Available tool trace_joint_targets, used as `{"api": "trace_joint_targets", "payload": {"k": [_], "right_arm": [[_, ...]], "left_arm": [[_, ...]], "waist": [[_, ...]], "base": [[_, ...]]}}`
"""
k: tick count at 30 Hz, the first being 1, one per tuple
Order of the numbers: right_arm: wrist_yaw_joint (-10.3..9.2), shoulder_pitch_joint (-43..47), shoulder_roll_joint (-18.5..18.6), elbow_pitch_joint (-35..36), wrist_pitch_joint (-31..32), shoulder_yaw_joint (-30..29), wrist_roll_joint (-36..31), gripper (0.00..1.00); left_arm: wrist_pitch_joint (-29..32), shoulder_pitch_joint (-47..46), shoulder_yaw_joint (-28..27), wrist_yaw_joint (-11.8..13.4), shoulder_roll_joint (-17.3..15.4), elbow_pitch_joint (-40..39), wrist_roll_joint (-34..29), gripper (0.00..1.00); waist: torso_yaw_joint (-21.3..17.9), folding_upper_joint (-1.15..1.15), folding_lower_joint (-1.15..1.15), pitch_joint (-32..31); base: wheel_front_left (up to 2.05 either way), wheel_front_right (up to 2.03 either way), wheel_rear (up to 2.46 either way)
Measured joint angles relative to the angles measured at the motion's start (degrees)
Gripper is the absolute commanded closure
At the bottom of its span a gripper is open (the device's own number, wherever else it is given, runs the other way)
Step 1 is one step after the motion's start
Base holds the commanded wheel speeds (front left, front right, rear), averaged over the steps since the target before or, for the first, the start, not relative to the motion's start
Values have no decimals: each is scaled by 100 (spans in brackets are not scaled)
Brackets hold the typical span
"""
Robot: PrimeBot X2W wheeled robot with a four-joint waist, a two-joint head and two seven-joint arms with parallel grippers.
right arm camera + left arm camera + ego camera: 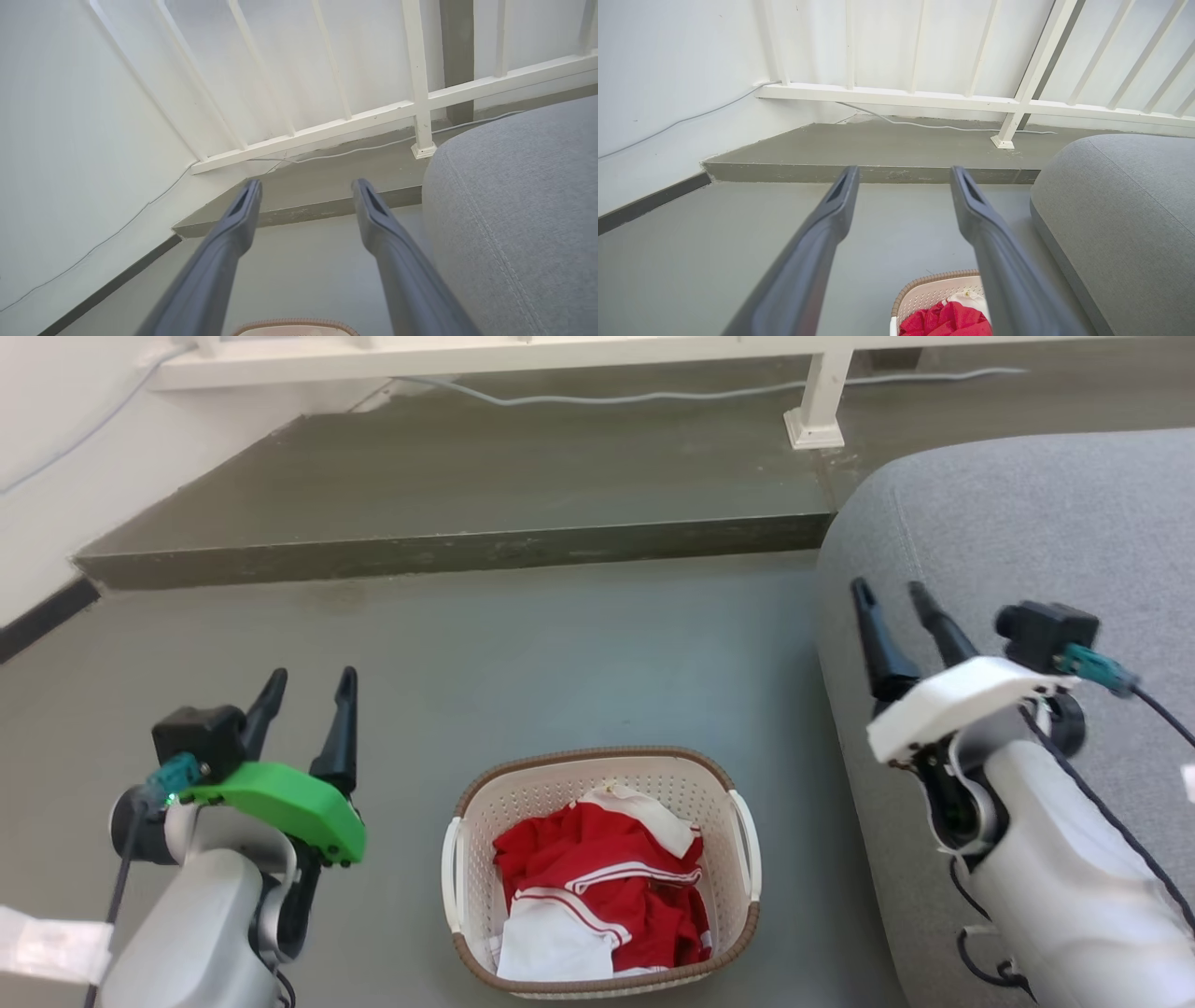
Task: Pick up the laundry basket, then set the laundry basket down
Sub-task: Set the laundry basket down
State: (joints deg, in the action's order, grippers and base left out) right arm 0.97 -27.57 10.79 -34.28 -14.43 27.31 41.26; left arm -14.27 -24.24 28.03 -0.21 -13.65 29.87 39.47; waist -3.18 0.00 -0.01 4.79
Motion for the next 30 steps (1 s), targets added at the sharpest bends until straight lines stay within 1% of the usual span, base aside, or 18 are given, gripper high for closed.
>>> {"api": "trace_joint_targets", "payload": {"k": [2,6,10,11,15,20,28,30], "right_arm": [[-113,226,30,242,0,-254,-93,0],[-163,634,-9,606,0,-458,-360,0],[-279,1030,-38,949,0,-671,-617,0],[-310,1151,-80,1120,0,-743,-739,0],[-360,1334,-142,1432,0,-849,-1048,0],[-365,1505,-142,1747,0,-1001,-1336,0],[-367,1846,-199,1998,0,-1092,-1630,0],[-367,1901,-223,2060,0,-1133,-1671,0]], "left_arm": [[0,191,-82,59,15,-229,-202,0],[0,492,-438,233,49,-736,-533,0],[-15,743,-612,282,121,-1137,-829,0],[-15,925,-738,302,157,-1288,-940,0],[-15,1242,-934,333,185,-1540,-1085,0],[-15,1502,-1085,333,256,-1773,-1293,0],[-15,1784,-1314,316,414,-1980,-1490,0],[-15,1863,-1352,270,454,-2007,-1539,0]], "waist": [[26,0,0,-46],[79,0,0,-78],[126,0,0,-61],[135,0,0,-61],[148,0,0,-61],[150,0,0,-63],[135,0,0,-63],[131,0,0,-55]], "base": [[0,0,0],[0,0,0],[0,0,0],[0,0,0],[0,0,0],[0,0,0],[0,0,0],[0,0,0]]}}
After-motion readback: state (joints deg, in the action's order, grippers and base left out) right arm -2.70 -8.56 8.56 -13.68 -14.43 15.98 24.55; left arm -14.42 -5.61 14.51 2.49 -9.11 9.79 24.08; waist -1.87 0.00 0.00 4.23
